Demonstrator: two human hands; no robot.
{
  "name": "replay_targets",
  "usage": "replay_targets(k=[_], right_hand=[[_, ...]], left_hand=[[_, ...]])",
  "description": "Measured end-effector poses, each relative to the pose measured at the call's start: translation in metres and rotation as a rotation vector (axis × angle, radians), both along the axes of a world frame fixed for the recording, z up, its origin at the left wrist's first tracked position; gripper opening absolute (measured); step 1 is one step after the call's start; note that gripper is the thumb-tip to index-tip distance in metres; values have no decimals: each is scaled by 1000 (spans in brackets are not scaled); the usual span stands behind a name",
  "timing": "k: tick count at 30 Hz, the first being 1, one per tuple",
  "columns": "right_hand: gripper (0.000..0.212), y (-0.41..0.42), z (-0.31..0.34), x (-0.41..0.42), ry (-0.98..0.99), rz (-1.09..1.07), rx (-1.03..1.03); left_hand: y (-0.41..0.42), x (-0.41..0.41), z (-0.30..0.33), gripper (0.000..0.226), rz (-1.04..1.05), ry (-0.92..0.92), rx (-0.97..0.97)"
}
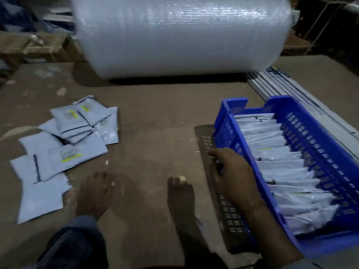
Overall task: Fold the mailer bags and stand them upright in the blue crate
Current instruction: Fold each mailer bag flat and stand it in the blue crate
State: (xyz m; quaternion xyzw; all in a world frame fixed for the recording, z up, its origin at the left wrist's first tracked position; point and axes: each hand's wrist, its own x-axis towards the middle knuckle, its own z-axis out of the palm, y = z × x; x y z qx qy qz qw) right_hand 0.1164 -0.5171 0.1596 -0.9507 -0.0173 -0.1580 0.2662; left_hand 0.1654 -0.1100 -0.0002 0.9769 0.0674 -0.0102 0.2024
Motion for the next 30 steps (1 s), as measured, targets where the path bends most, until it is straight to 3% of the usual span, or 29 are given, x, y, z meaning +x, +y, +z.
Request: replay_targets(k=[3,5,9,15,17,23,30], right_hand=[[20,60,-19,22,56,57,-25],[19,99,-36,39,88,120,-20],[21,174,-76,88,182,198,36],[26,284,-115,172,309,299,110],[32,310,-126,195,296,327,59],[58,372,-153,225,345,426,-216],[47,370,-171,193,257,436,-434]], left_hand=[[57,-10,-11,50,-97,89,121],[78,-8,-4,50,-36,99,119],[104,15,8,63,-26,132,-49],[119,31,8,57,-2,120,-257],[122,37,3,45,-36,114,-226],[134,33,-10,54,-129,38,-215],[133,19,-42,49,-109,-153,-259]])
